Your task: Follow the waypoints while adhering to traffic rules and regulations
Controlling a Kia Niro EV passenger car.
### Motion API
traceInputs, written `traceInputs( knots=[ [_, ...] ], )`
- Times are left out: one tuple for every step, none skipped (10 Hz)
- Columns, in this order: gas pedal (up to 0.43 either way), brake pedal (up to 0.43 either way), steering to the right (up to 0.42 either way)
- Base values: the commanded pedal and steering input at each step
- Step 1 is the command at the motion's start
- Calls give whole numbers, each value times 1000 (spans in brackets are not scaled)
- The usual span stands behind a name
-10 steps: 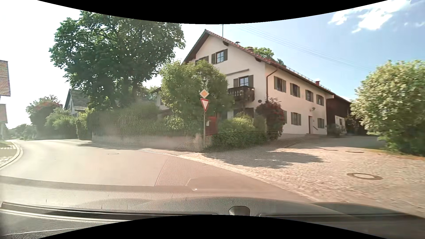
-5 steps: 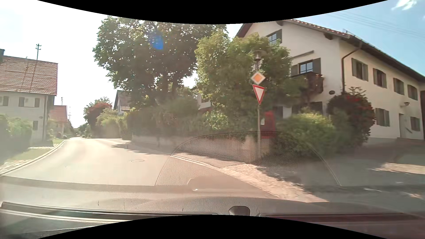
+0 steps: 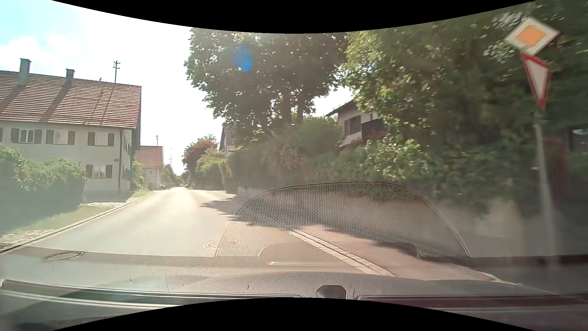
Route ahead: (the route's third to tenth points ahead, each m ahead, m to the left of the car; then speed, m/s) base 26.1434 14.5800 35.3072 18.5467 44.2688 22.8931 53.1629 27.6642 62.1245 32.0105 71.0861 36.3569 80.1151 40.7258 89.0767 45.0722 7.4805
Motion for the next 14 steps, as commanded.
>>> traceInputs(
  knots=[
    [130, 6, -247],
    [130, 6, -230],
    [130, 6, -214],
    [130, 6, -196],
    [130, 6, -179],
    [130, 6, -165],
    [130, 6, -152],
    [130, 6, -138],
    [130, 6, -125],
    [130, 6, -112],
    [130, 6, -95],
    [130, 6, -81],
    [130, 6, -73],
    [130, 6, -66]
  ],
)
